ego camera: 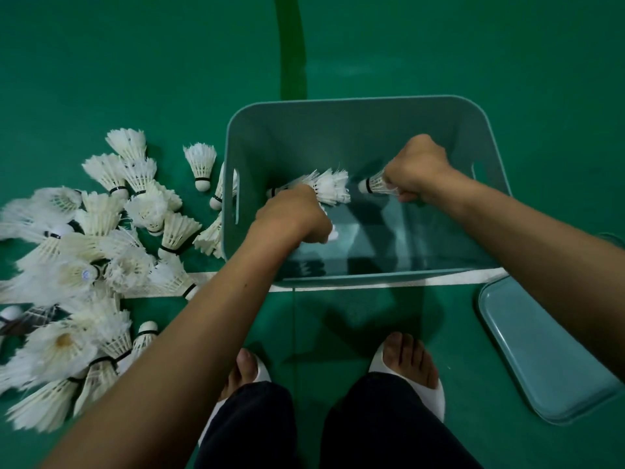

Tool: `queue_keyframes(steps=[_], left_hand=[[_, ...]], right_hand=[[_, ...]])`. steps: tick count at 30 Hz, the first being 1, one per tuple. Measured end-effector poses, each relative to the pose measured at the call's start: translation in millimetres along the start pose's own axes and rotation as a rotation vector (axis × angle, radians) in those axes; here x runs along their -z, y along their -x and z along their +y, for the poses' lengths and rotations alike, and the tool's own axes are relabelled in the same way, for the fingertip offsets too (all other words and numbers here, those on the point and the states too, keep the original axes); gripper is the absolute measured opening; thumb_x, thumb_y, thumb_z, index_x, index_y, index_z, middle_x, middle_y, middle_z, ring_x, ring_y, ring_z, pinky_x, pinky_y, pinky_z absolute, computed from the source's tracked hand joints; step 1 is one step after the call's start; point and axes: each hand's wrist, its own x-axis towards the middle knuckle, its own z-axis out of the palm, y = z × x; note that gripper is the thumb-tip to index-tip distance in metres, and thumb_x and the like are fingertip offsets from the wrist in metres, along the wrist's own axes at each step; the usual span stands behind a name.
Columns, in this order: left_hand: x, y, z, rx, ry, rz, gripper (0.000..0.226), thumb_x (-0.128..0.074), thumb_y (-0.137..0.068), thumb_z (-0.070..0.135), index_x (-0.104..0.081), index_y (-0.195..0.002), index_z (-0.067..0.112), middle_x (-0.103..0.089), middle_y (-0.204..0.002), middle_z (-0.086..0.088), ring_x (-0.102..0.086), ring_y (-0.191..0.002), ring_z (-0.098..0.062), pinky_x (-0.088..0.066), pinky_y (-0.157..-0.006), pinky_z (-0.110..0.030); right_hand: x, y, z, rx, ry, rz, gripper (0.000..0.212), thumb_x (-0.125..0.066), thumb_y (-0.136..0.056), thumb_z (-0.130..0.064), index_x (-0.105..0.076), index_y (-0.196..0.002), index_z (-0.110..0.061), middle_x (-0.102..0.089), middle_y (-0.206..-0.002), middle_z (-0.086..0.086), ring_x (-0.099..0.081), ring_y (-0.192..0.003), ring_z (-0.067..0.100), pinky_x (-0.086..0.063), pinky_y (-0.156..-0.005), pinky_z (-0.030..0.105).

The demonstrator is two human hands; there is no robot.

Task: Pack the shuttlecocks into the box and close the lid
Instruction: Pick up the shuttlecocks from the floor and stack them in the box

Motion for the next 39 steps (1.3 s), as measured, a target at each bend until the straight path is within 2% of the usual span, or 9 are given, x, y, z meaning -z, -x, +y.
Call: queue_keyframes(steps=[5,9,11,14,23,29,32,36,39], left_hand=[[1.3,-5.9,2.1,-0.014,-0.065,-0.065,0.036,-0.081,-0.082,0.022,-0.053,-0.103,0.012,-0.062,-0.101,-0.008,-0.067,-0.078,-0.026,-0.057,-0.077,-0.035],[1.1,-10.9,0.4,-0.022,-0.093,-0.020,0.046,-0.079,-0.083,0.018,-0.059,-0.124,0.012,-0.063,-0.119,-0.009,-0.056,-0.092,-0.027,-0.047,-0.078,-0.034],[1.5,-14.8,-1.4,-0.020,-0.101,-0.008,0.050,-0.076,-0.084,0.015,-0.058,-0.130,0.013,-0.062,-0.129,-0.010,-0.057,-0.099,-0.029,-0.048,-0.082,-0.036],[2.9,-19.3,-3.2,-0.011,-0.110,-0.027,0.047,-0.072,-0.084,0.013,-0.058,-0.129,0.013,-0.063,-0.128,-0.011,-0.059,-0.103,-0.031,-0.053,-0.093,-0.040],[3.9,-18.7,1.4,0.002,-0.131,-0.008,0.035,-0.062,-0.090,0.015,-0.055,-0.125,0.010,-0.061,-0.125,-0.013,-0.058,-0.102,-0.033,-0.053,-0.094,-0.040],[6.5,-21.1,3.3,-0.020,-0.122,-0.036,0.037,-0.066,-0.090,0.020,-0.056,-0.124,0.009,-0.061,-0.128,-0.016,-0.061,-0.110,-0.034,-0.053,-0.098,-0.041],[7.5,-22.6,0.3,-0.036,-0.128,-0.010,0.019,-0.063,-0.088,0.014,-0.054,-0.105,0.011,-0.063,-0.119,-0.015,-0.062,-0.107,-0.035,-0.055,-0.095,-0.041],[10.0,-20.4,-1.4,-0.071,-0.123,0.013,0.020,-0.072,-0.087,0.017,-0.055,-0.093,0.011,-0.064,-0.103,-0.009,-0.063,-0.093,-0.032,-0.051,-0.078,-0.037],[12.2,-14.9,5.0,-0.133,-0.022,0.033,0.026,-0.082,-0.081,0.025,-0.060,-0.086,0.013,-0.068,-0.094,-0.009,-0.067,-0.089,-0.031,-0.052,-0.075,-0.035]], right_hand=[[-32.0,-19.0,-7.9,-0.143,-0.270,-0.115,0.008,-0.060,-0.086,-0.003,-0.066,-0.080,-0.003,-0.068,-0.078,0.015,-0.057,-0.049,0.023,-0.055,-0.053,0.031],[-43.0,-21.6,-13.5,-0.192,-0.358,-0.227,0.014,-0.049,-0.093,-0.003,-0.059,-0.086,-0.009,-0.057,-0.068,0.010,-0.043,-0.030,0.014,-0.039,-0.045,0.021],[-45.6,-23.0,-16.5,-0.198,-0.352,-0.263,0.017,-0.049,-0.094,-0.003,-0.057,-0.082,-0.011,-0.052,-0.063,0.007,-0.043,-0.035,0.015,-0.037,-0.045,0.020],[-46.4,-24.8,-20.9,-0.188,-0.335,-0.294,0.023,-0.051,-0.096,-0.004,-0.055,-0.075,-0.013,-0.050,-0.060,0.004,-0.040,-0.041,0.015,-0.035,-0.045,0.020],[-38.1,-20.7,-22.0,-0.151,-0.244,-0.207,0.023,-0.045,-0.093,-0.006,-0.057,-0.074,-0.010,-0.054,-0.065,0.007,-0.040,-0.047,0.018,-0.034,-0.047,0.023],[-48.8,-10.7,-28.0,-0.146,-0.300,-0.300,0.026,-0.045,-0.097,-0.004,-0.051,-0.073,-0.012,-0.048,-0.059,0.005,-0.039,-0.024,0.010,-0.035,-0.046,0.020],[-41.6,-11.7,-22.4,-0.189,-0.356,-0.291,0.020,-0.054,-0.094,-0.008,-0.054,-0.074,-0.011,-0.052,-0.061,0.006,-0.049,-0.038,0.016,-0.045,-0.049,0.025],[-17.3,-3.5,-9.8,-0.051,-0.182,-0.056,0.017,-0.068,-0.084,-0.023,-0.065,-0.087,-0.007,-0.068,-0.078,0.009,-0.064,-0.062,0.023,-0.060,-0.058,0.034],[2.4,22.1,-7.8,0.171,-0.292,-0.228,0.019,-0.072,-0.085,-0.021,-0.072,-0.088,-0.002,-0.071,-0.082,0.011,-0.059,-0.069,0.018,-0.049,-0.054,0.028]])
